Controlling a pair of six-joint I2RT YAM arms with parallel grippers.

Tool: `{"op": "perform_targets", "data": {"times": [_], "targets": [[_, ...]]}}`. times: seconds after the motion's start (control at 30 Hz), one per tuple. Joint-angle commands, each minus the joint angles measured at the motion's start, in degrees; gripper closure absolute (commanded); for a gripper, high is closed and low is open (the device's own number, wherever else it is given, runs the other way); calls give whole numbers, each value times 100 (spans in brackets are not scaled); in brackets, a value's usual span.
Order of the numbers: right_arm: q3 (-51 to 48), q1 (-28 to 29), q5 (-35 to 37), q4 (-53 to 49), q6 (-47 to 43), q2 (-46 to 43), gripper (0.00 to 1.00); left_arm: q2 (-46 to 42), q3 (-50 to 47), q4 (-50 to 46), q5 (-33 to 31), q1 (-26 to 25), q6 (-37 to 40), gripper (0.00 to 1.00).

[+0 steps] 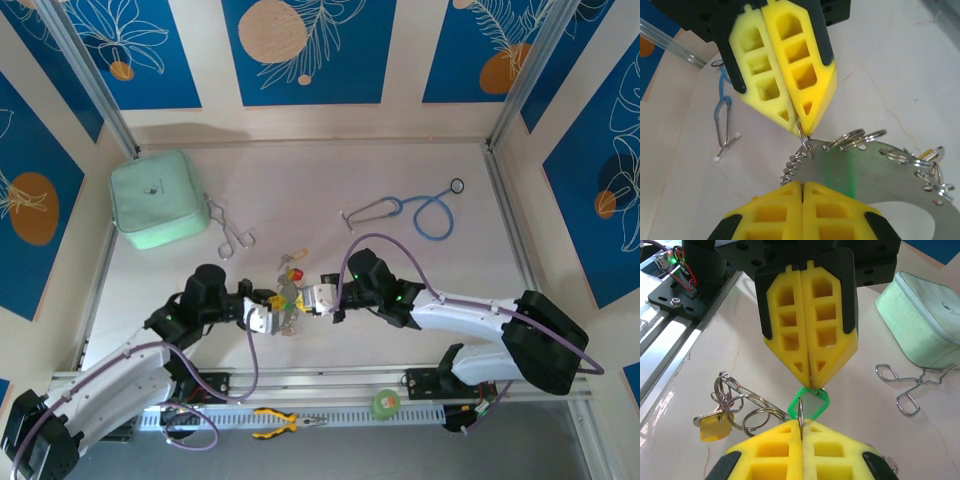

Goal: Put the keys on the keyring

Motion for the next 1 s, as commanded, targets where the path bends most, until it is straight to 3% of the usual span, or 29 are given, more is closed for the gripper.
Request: {"op": "perform_targets", "data": {"times": [0.0,0.17,0.33,0.6,0.97], "targets": [[-10,34,33,-81,81,-165,100,-28,335,-188,383,-44,-622,100],[55,66,299,-226,177,-220,100,67,1023,-1151,305,-45,-1941,100],[-2,63,85,-126,98,-189,100,410,1432,-2156,947,1,-2238,100],[-116,64,-26,-5,-155,-258,100,1228,1799,-2480,1826,278,-2628,100],[-175,139,-47,-10,-389,-246,100,1466,1822,-2301,1984,575,-3027,100]]}}
